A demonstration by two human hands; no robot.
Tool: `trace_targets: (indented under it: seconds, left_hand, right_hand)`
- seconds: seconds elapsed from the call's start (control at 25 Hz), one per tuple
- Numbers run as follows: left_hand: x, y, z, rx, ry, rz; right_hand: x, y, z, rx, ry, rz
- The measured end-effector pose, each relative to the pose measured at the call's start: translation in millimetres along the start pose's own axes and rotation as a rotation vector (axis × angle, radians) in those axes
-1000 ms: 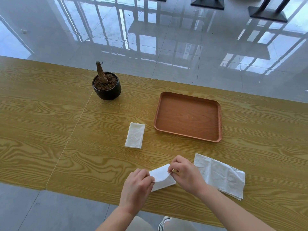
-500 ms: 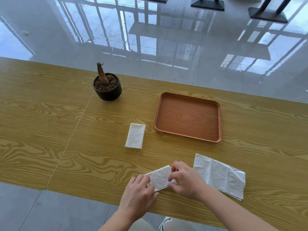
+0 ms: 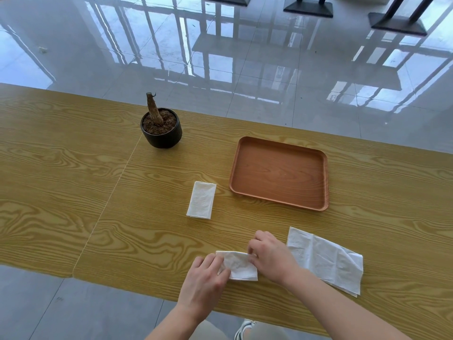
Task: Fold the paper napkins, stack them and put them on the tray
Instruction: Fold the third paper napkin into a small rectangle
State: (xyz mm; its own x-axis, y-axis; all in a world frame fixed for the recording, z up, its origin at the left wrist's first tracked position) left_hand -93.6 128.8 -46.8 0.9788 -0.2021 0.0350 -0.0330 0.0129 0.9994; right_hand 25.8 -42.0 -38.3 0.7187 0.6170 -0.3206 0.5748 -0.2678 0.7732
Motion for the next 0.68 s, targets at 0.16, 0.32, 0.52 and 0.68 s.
trace_targets:
  seconds: [0.16, 0.32, 0.52, 0.68]
  left_hand:
    - [4.3, 0.4, -5.1, 0.033, 0.025, -0.031]
    - [5.3, 3.0, -2.9, -0.093, 0.17, -0.071]
    - [0.4, 0.0, -1.5, -0.199, 0.277, -0.054]
    - [-0.2, -0.3, -0.5, -0.273, 0.399, -0.051]
  right_hand:
    - [-7.5, -2.1, 2.5, 0.115, -0.152, -0.01]
    - [-10.6, -5.0, 2.9, 0.276, -0.299, -0.02]
    - [-4.8, -6.5, 0.1, 0.303, -0.386, -0.07]
    - [-10.5, -5.9, 1.0, 0.414, -0.417, 0.014]
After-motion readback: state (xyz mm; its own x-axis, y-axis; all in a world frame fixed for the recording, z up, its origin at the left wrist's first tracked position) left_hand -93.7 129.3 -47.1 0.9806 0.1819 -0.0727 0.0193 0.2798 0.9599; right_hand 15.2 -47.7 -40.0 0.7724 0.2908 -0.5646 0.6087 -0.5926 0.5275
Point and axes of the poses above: each hand's wrist, its own x-axis towards the middle knuckle, its own y-axis out of the back of the hand, z = x × y, the point moved 2 cm from there along x, towards the middle knuckle, and after that the axes turned 9 degrees about x, right-handed, at the moved point
